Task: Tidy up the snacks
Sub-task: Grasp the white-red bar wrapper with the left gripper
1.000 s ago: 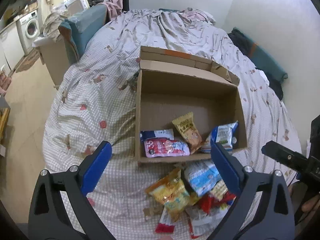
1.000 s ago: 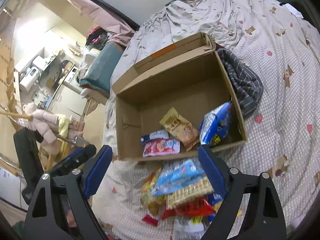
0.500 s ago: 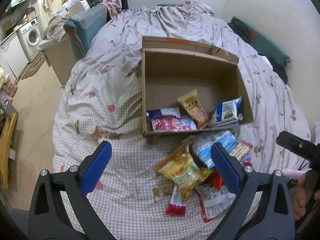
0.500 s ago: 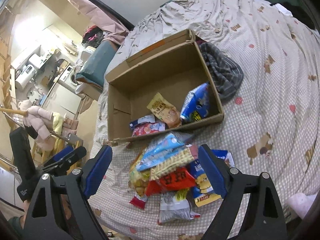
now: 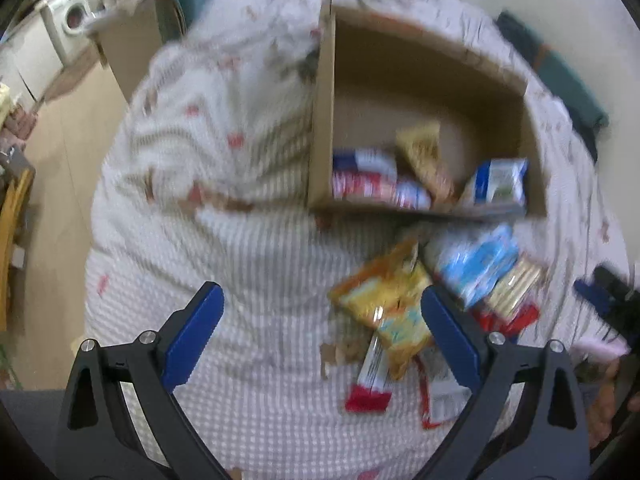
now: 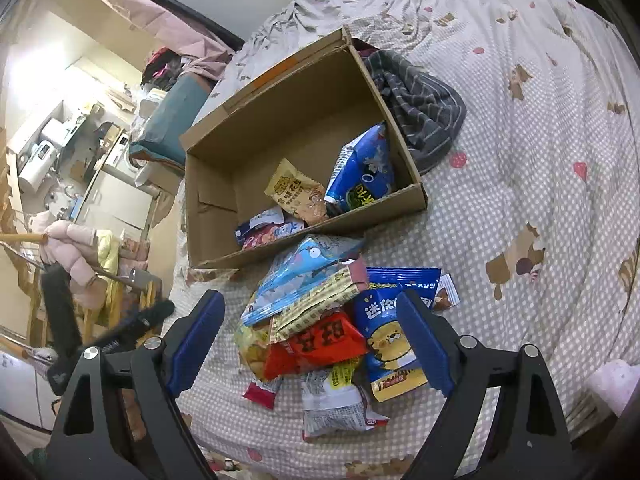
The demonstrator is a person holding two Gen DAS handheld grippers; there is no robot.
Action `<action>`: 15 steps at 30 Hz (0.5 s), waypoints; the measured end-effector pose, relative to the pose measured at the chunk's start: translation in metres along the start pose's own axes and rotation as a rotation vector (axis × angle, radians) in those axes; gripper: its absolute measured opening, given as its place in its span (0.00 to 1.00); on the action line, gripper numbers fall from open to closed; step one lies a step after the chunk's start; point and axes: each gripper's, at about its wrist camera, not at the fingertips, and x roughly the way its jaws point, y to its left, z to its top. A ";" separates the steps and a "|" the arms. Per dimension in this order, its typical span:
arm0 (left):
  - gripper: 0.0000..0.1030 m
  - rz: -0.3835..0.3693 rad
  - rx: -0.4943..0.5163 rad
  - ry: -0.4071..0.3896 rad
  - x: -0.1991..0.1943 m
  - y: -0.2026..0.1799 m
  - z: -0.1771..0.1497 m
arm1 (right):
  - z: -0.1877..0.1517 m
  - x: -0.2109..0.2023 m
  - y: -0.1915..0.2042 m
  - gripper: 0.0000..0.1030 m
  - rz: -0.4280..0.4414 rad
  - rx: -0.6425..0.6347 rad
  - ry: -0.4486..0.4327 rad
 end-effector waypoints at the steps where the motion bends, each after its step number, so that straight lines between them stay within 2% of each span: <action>1: 0.87 -0.014 0.018 0.042 0.008 -0.004 -0.005 | 0.001 0.000 -0.001 0.87 0.003 0.006 -0.001; 3: 0.82 -0.024 0.086 0.128 0.025 -0.017 -0.019 | 0.002 0.001 -0.002 0.87 0.005 0.015 -0.002; 5: 0.82 -0.046 0.160 0.196 0.040 -0.033 -0.032 | 0.002 0.002 -0.003 0.87 0.004 0.015 0.004; 8: 0.81 -0.042 0.273 0.291 0.069 -0.062 -0.052 | 0.002 0.004 -0.005 0.87 0.014 0.022 0.011; 11: 0.68 -0.002 0.341 0.314 0.088 -0.077 -0.063 | 0.005 0.008 -0.007 0.87 0.014 0.027 0.019; 14: 0.50 0.012 0.376 0.300 0.093 -0.084 -0.068 | 0.006 0.007 -0.013 0.87 0.005 0.042 0.018; 15: 0.42 0.014 0.387 0.298 0.093 -0.084 -0.069 | 0.006 0.007 -0.016 0.87 0.003 0.052 0.019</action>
